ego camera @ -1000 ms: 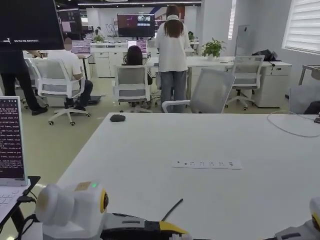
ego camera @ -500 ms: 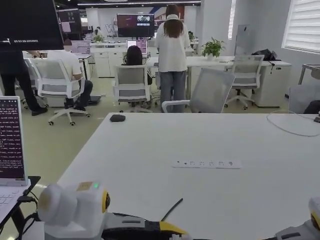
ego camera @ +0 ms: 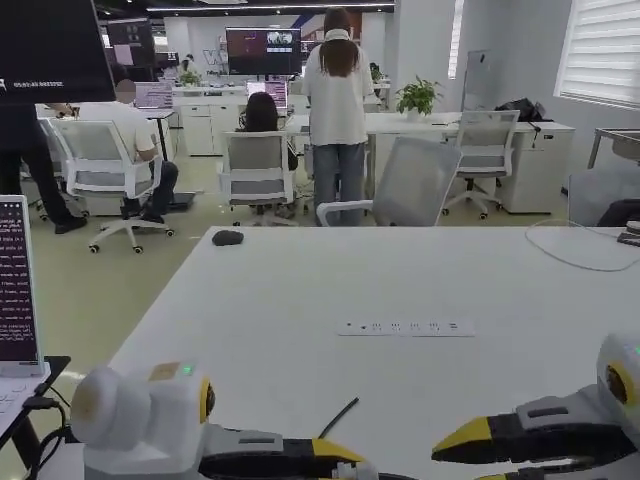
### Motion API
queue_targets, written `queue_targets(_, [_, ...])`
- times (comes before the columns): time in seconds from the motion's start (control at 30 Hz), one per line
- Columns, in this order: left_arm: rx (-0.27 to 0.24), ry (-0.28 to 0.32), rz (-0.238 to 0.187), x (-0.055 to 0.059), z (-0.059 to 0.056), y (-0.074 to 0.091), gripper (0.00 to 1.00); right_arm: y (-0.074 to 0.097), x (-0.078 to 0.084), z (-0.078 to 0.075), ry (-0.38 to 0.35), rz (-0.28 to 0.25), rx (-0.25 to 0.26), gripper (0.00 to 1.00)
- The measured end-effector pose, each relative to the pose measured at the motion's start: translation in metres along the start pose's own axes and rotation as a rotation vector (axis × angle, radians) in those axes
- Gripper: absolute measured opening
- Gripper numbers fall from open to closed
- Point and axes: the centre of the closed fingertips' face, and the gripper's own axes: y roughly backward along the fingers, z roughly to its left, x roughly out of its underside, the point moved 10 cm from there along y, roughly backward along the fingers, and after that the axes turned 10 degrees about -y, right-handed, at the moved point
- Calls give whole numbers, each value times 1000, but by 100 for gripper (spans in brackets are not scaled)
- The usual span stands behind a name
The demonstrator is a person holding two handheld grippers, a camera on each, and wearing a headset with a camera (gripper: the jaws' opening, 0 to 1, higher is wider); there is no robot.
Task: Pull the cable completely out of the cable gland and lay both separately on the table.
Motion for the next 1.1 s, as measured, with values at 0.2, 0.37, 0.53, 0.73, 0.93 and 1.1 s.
queue_targets(0.2, [6, -4, -7, -3, 1, -4, 16, -17, -4, 3, 34, 24, -25, 18])
queue_targets(0.37, [14, -5, -3, -2, 1, -6, 16, -19, -1, -1, 25, 22, -20, 9])
queue_targets(0.53, [10, -3, -10, -2, 2, -6, 16, -19, 0, -1, 10, 14, -39, 3])
queue_targets(0.73, [11, -5, -12, -3, 3, -6, 16, -19, 1, -2, 17, 5, -32, 3])
queue_targets(0.93, [11, -5, -6, -2, 3, -6, 16, -20, 3, -3, 20, 5, -32, 3])
queue_targets(1.1, [2, -4, 5, 0, 4, -4, 16, -16, 7, -6, 20, 22, -25, 3])
